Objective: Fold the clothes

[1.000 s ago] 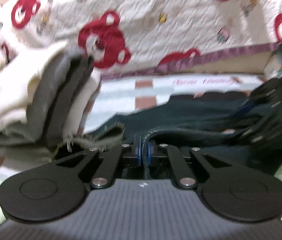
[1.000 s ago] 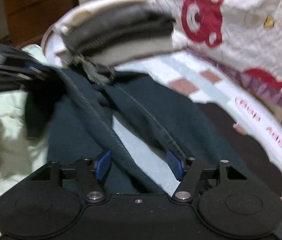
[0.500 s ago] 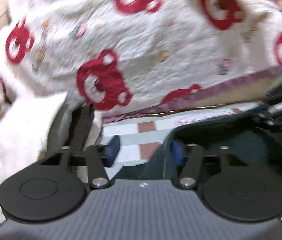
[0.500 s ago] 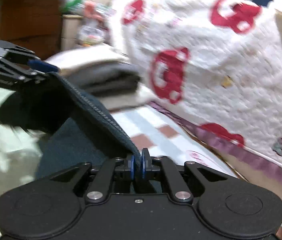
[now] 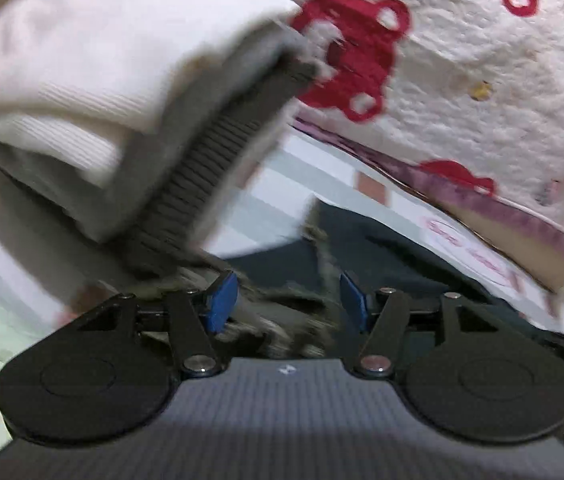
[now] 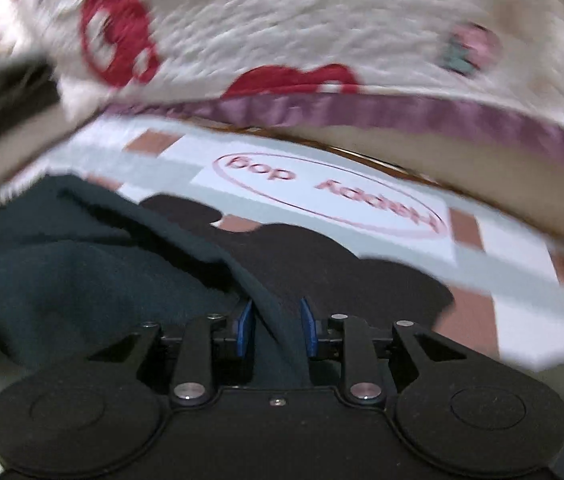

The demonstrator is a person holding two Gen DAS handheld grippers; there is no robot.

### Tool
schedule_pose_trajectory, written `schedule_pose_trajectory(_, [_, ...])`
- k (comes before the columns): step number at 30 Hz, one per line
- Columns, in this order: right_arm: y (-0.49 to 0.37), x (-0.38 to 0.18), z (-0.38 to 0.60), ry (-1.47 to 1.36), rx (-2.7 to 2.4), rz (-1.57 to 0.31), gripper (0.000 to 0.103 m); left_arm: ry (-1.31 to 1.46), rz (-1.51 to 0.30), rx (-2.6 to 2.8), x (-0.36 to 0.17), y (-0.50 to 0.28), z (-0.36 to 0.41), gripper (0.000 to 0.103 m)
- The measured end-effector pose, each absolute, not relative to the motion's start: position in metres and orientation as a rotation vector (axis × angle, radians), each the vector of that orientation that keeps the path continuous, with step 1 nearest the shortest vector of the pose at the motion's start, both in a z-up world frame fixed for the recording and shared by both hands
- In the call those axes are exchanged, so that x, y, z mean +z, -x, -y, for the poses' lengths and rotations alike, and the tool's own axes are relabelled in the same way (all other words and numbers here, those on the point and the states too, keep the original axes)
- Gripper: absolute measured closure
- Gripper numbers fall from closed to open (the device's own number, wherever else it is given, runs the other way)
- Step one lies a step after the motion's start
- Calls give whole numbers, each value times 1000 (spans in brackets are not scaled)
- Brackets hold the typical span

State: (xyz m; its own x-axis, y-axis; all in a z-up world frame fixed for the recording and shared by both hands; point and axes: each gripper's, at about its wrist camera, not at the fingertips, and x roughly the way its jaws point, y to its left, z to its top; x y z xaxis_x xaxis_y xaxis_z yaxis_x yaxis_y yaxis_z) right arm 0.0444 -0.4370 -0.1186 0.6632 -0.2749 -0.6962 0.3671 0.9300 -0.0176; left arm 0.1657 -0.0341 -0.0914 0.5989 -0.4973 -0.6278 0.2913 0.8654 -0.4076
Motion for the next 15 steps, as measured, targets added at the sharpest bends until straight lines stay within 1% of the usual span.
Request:
schedule_pose_trajectory(2, [-14,-110,440,-188,-382,-723,72,225,-833,-503,-94,-164,49,47])
schedule_pose_trajectory(4, [12,-105,443,-183,-401,-707,71,154,-853,-529,-96,-161,64,46])
schedule_pose_trajectory(7, [51,-102,442,-119,-429,-704,71,46,-890,-553,-104,-153,83,44])
schedule_pose_trajectory(11, [100,-101,429,12,-439,-748,71,-79,-977,-502,-123,-150,97,35])
schedule_pose_trajectory(12, [110,-101,424,46,-433,-770,71,-115,-997,-473,-129,-150,100,35])
schedule_pose_trajectory(13, [119,-101,419,80,-427,-791,70,-138,-1005,-457,-132,-150,101,35])
schedule_pose_trajectory(15, [129,-103,411,96,-410,-794,66,-97,-1015,-466,-135,-153,98,34])
